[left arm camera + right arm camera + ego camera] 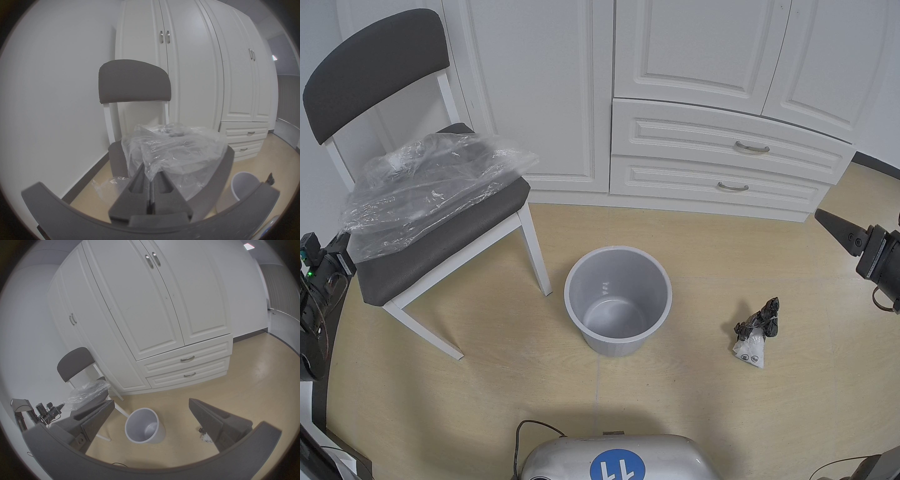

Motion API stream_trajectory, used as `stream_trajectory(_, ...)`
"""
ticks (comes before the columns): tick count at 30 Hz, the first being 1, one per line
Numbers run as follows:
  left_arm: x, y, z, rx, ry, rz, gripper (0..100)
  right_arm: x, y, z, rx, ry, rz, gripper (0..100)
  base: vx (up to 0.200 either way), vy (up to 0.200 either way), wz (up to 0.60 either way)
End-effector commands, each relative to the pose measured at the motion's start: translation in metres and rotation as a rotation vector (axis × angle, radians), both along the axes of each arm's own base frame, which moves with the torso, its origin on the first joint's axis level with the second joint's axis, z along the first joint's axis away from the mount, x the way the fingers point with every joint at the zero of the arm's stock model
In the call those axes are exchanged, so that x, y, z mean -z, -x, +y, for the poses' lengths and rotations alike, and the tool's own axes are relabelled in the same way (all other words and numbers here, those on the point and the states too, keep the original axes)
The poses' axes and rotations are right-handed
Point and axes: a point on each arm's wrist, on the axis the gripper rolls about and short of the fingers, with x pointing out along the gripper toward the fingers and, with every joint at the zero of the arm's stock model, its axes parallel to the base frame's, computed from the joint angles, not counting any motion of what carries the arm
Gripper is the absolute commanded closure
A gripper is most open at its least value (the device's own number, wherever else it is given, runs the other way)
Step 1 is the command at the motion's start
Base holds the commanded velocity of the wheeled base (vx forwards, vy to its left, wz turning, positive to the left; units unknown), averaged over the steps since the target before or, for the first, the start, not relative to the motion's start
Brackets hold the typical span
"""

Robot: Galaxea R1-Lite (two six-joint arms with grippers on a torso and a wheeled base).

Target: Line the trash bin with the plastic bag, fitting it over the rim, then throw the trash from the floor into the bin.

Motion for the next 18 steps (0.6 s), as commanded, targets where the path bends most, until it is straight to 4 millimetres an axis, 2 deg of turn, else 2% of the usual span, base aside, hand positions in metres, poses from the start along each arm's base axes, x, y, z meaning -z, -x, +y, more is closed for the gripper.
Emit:
stream_trajectory(1,-0.007,0.034,-0.033,0.056,0.007,-0.012,100,-0.007,0.012,-0.005,0.000,-0.010,-0.045,0,0.000,0.000,0.00)
stream_trajectory(4,-0.004,0.045,-0.044,0.077,0.058,-0.001,100,-0.007,0.012,-0.005,0.000,-0.011,-0.048,0,0.000,0.000,0.00)
stream_trajectory(5,-0.006,0.052,-0.056,0.114,0.092,-0.014,100,-0.007,0.012,-0.005,-0.002,-0.009,-0.047,0,0.000,0.000,0.00)
stream_trajectory(7,-0.008,0.054,-0.063,0.144,0.107,-0.024,100,-0.006,0.011,-0.005,-0.002,-0.006,-0.040,0,0.000,0.000,0.00)
stream_trajectory(9,-0.013,0.048,-0.069,0.182,0.094,-0.047,100,-0.004,0.008,-0.003,0.000,0.000,-0.029,0,0.000,0.000,0.00)
stream_trajectory(14,-0.040,0.021,-0.088,0.267,0.005,-0.121,100,0.006,-0.005,0.004,0.001,0.037,0.025,0,0.000,0.000,0.00)
stream_trajectory(18,-0.047,0.026,-0.105,0.319,0.001,-0.098,100,0.006,-0.006,0.006,0.002,0.041,0.025,0,0.000,0.000,0.00)
